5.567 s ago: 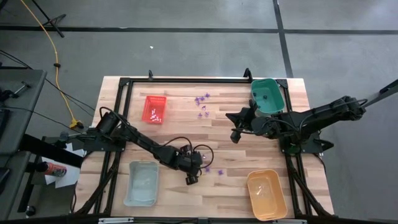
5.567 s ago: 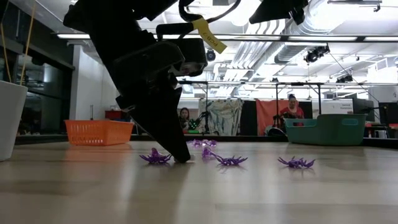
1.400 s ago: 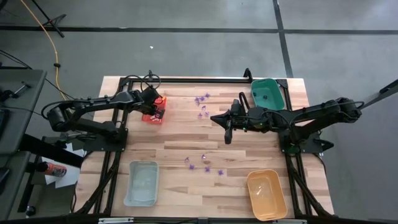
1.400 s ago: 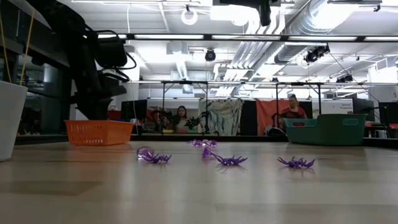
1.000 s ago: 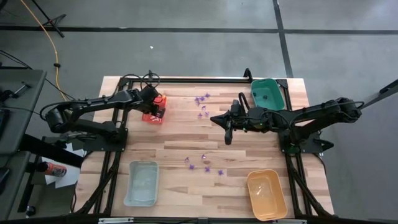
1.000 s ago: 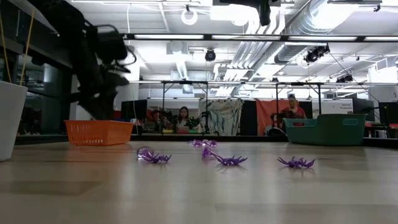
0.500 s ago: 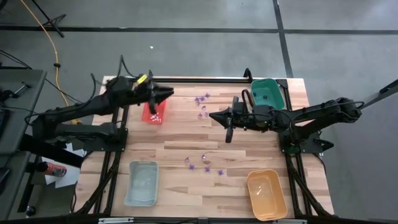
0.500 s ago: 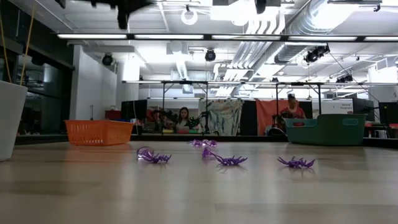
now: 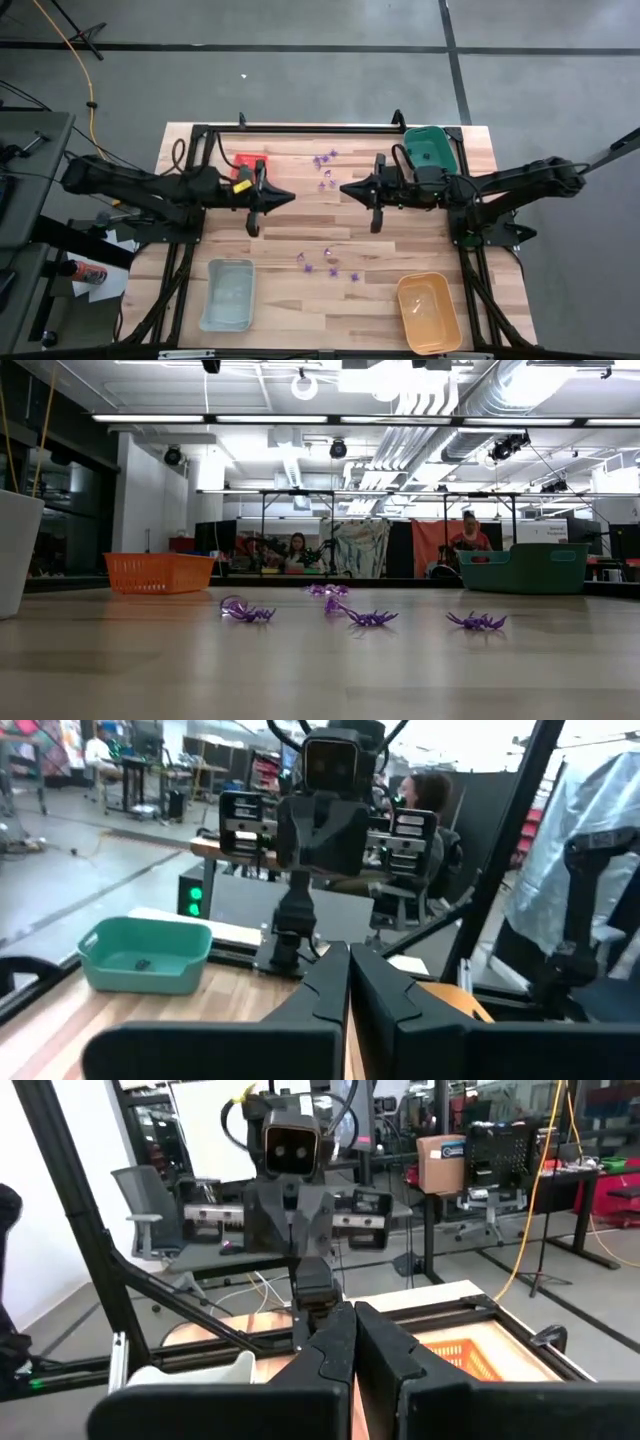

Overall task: Sort Halloween decoration
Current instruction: Put the violet hat toy into the gray bin

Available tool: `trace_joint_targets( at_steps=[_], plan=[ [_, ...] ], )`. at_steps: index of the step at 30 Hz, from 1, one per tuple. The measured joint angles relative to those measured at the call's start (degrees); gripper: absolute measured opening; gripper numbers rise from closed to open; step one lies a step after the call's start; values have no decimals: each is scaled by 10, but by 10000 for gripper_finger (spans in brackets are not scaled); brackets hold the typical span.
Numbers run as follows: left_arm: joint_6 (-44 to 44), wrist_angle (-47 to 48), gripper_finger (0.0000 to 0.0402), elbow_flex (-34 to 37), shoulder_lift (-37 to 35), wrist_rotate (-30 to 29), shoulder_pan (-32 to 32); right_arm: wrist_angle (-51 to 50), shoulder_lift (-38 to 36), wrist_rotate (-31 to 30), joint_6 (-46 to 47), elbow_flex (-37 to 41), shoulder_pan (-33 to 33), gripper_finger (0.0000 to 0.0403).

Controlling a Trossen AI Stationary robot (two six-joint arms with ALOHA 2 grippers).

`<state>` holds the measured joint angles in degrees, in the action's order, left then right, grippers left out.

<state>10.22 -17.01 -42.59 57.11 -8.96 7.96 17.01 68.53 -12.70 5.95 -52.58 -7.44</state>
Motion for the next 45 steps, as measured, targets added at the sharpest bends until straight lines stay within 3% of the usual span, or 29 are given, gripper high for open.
trace_joint_targets(
  at_steps=[14,39,45],
  plan=[
    [-4,-26,0,0,2,-17,-2,-61,-15,30,31,0,0,0],
    [-14,-26,0,0,2,-37,-2,-68,-14,39,32,0,0,0],
    [0,-34,0,0,2,-37,-2,-85,7,59,71,-9,-4,0]
  ],
)
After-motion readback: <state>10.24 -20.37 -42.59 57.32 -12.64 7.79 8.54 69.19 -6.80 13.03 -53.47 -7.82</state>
